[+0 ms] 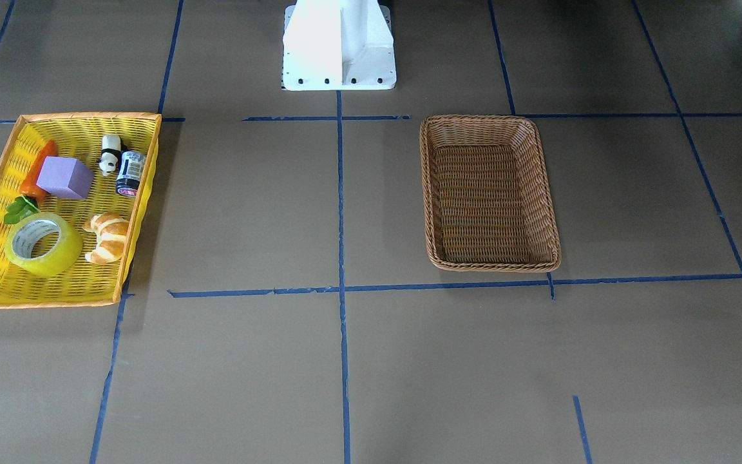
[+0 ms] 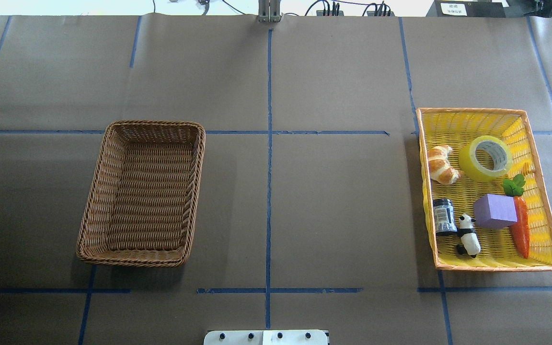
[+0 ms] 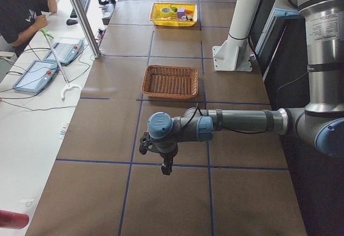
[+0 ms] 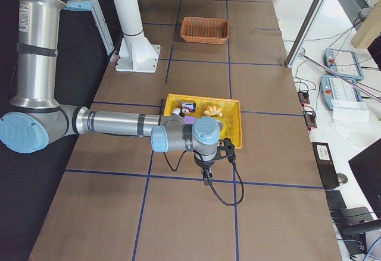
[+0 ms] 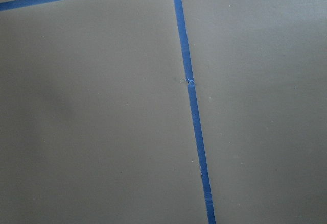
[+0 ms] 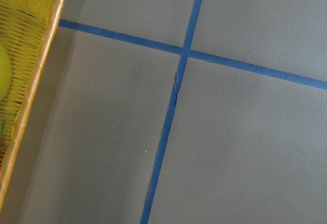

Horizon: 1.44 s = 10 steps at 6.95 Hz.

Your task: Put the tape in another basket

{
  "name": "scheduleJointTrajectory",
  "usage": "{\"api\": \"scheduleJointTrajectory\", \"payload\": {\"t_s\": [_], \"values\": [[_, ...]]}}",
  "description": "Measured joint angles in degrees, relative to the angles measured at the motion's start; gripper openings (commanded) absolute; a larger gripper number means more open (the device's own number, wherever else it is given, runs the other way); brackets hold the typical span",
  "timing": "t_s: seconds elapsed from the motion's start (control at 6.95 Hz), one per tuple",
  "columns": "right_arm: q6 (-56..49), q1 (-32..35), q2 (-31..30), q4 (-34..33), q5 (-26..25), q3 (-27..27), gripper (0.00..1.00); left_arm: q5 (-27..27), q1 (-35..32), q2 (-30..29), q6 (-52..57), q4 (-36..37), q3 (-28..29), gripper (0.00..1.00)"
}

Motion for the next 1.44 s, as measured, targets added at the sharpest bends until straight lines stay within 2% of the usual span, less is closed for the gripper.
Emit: {"api": "scheduleJointTrajectory", "payload": {"t_s": [0.58, 0.86, 1.44], "values": [[0.1, -0.1, 0.9, 0.2, 0.1, 0.4, 1.00, 0.1, 0.1, -0.1, -0.1, 0.1, -1.0, 1.00], [0.6, -1.0, 3.4, 0.2, 0.6, 0.6, 1.00, -0.1, 0.2, -2.0, -0.1, -0.5, -0.9, 1.00], [19.5, -11.2, 9.6, 2.9, 0.8, 2.2, 1.00, -0.4, 0.2, -5.0, 0.0, -2.6, -0.8, 1.00]]}}
